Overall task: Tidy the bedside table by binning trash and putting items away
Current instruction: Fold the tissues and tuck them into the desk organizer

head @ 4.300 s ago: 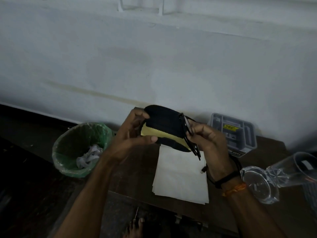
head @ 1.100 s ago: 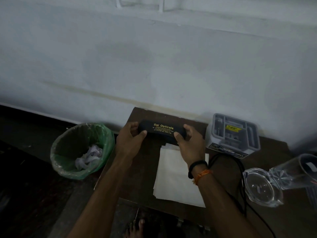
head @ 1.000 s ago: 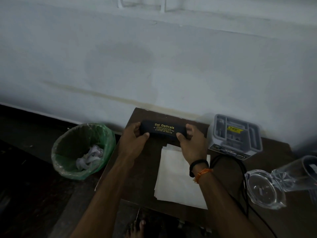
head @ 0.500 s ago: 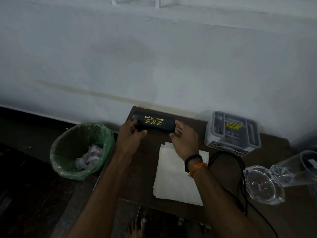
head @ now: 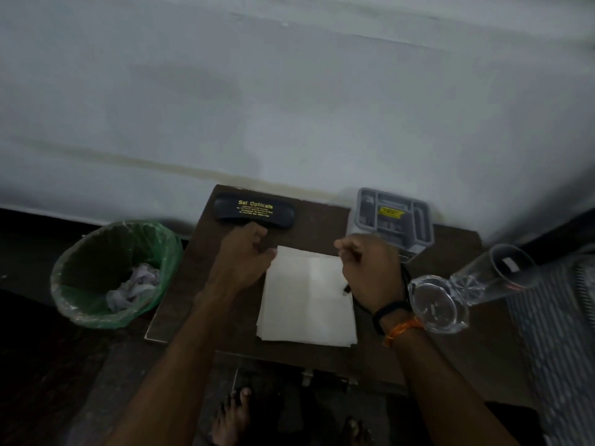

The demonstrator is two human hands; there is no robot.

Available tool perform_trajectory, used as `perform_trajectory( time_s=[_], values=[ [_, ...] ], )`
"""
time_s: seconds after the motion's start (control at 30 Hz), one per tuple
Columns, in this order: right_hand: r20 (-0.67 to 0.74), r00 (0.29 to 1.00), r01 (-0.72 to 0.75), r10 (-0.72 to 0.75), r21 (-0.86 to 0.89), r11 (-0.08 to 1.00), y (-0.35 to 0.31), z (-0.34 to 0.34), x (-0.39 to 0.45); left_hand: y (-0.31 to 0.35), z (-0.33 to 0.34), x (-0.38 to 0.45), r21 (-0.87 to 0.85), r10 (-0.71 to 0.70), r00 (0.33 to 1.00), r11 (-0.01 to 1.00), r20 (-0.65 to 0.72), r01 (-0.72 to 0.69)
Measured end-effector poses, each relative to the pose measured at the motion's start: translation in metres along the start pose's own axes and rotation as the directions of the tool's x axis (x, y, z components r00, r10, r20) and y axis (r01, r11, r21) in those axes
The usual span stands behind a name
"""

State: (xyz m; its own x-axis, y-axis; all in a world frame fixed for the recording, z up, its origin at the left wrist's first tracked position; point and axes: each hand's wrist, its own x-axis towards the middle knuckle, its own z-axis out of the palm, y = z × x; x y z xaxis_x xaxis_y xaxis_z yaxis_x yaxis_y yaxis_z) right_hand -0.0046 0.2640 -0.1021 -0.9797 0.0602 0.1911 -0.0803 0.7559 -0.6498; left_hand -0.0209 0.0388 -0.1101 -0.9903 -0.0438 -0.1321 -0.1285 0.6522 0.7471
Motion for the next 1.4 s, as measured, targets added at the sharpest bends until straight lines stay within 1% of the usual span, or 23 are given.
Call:
perform_trajectory(
  time_s=[0.07,0.13,0.23,0.3,0.4,0.43,0.53,0.6,0.73,0.83,0.97,1.07,1.2,1.3,1.4],
  values=[
    [0.003,1.0,-0.008,0.008,-0.062,0.998,0.007,-0.016,-0.017,0.008,0.006,-0.005,0.048,0.027,1.0,0.998,0.016,-0.028],
    [0.019,0.998,-0.057,0.058,-0.072,0.996,0.011,-0.029,-0.033,0.016,0.01,-0.011,0.087,0.08,0.997,0.993,0.019,-0.081],
    [0.084,0.98,-0.175,0.18,-0.058,0.983,0.015,-0.041,-0.063,0.026,0.017,-0.019,0.146,0.13,0.989,0.98,0.065,-0.139],
    [0.135,0.962,-0.235,0.237,-0.032,0.971,0.019,-0.044,-0.082,0.032,0.019,-0.023,0.16,0.139,0.987,0.976,0.083,-0.151],
    [0.179,0.954,-0.243,0.242,-0.018,0.97,0.022,-0.046,-0.094,0.038,0.021,-0.027,0.203,0.194,0.97,0.954,0.144,-0.22],
    [0.192,0.954,-0.235,0.232,-0.006,0.972,0.021,-0.045,-0.093,0.04,0.021,-0.029,0.231,0.197,0.963,0.944,0.186,-0.237],
    [0.243,0.945,-0.227,0.216,0.018,0.974,0.015,-0.035,-0.083,0.038,0.018,-0.028,0.357,0.13,0.948,0.904,0.292,-0.234],
    [0.249,0.942,-0.227,0.225,-0.021,0.974,0.012,-0.025,-0.075,0.033,0.015,-0.024,0.395,0.09,0.945,0.893,0.315,-0.217],
    [0.242,0.938,-0.22,0.249,-0.142,0.965,0.009,-0.01,-0.063,0.025,0.011,-0.016,0.395,0.054,0.946,0.9,0.321,-0.185],
    [0.236,0.933,-0.226,0.271,-0.201,0.953,0.005,-0.007,-0.063,0.024,0.012,-0.013,0.41,0.053,0.941,0.891,0.335,-0.196],
    [0.228,0.941,-0.207,0.252,-0.204,0.957,0.0,-0.005,-0.066,0.023,0.015,-0.01,0.456,0.043,0.945,0.869,0.323,-0.195],
    [0.235,0.939,-0.207,0.251,-0.199,0.958,0.001,-0.002,-0.066,0.023,0.015,-0.01,0.456,0.044,0.958,0.873,0.284,-0.175],
    [0.248,0.934,-0.221,0.257,-0.162,0.962,0.007,0.0,-0.064,0.025,0.014,-0.011,0.424,0.131,0.96,0.876,0.247,-0.228],
    [0.238,0.936,-0.221,0.259,-0.174,0.959,0.009,0.002,-0.061,0.027,0.011,-0.014,0.381,0.215,0.952,0.879,0.219,-0.286],
    [0.229,0.938,-0.221,0.26,-0.186,0.958,0.011,0.002,-0.057,0.027,0.006,-0.017,0.314,0.265,0.945,0.895,0.193,-0.316]
  ],
)
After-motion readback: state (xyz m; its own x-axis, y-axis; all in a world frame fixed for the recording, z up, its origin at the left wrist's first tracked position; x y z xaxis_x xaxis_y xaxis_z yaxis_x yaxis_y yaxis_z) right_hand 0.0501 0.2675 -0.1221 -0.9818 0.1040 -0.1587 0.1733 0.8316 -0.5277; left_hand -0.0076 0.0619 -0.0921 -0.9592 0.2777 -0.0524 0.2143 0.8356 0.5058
